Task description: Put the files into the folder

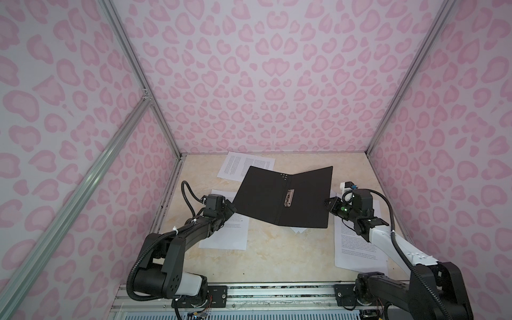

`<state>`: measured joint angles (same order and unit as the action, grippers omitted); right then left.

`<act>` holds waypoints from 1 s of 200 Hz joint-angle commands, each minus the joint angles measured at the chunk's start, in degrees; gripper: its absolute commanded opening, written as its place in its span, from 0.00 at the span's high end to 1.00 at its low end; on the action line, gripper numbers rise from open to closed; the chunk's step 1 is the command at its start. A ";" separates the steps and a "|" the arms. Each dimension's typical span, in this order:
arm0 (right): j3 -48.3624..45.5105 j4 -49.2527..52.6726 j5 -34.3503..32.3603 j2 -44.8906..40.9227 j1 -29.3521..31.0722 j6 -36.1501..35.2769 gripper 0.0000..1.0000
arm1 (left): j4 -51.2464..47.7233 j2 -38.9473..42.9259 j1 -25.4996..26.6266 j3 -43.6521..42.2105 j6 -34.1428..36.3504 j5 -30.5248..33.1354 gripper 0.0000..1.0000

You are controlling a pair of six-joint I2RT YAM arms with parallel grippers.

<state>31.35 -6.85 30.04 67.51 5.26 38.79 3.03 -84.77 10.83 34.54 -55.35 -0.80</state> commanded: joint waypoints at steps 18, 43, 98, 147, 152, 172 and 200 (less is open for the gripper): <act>0.02 -0.42 0.84 -0.44 0.06 -1.76 1.00 | -7.61 -10.56 -2.63 7.26 -0.48 -6.87 0.07; 0.58 -1.08 2.53 0.43 1.11 -2.28 1.00 | -7.98 -14.77 -3.78 12.19 -0.74 -7.46 0.07; 3.34 -2.12 5.53 3.66 7.11 -4.91 1.00 | -10.01 -19.10 -5.62 19.64 1.63 -8.00 0.07; 3.69 -6.17 9.04 5.99 10.41 -3.84 1.00 | -11.04 -12.68 -6.17 18.45 5.23 -6.12 0.07; 3.72 -6.29 9.22 6.16 10.66 -3.75 1.00 | -11.47 -11.53 -6.17 18.30 5.28 -5.68 0.07; 3.19 -8.80 10.80 6.83 11.77 -1.84 1.00 | -12.32 -7.78 -6.17 18.09 6.20 -5.15 0.07; 2.58 -9.25 11.35 5.53 12.00 0.50 1.00 | -14.30 -5.27 -6.27 18.66 6.62 -4.32 0.07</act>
<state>34.76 -12.69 39.48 74.30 17.15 37.98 -7.90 -92.07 4.73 52.86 -49.63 -6.70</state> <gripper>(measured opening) 0.050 0.935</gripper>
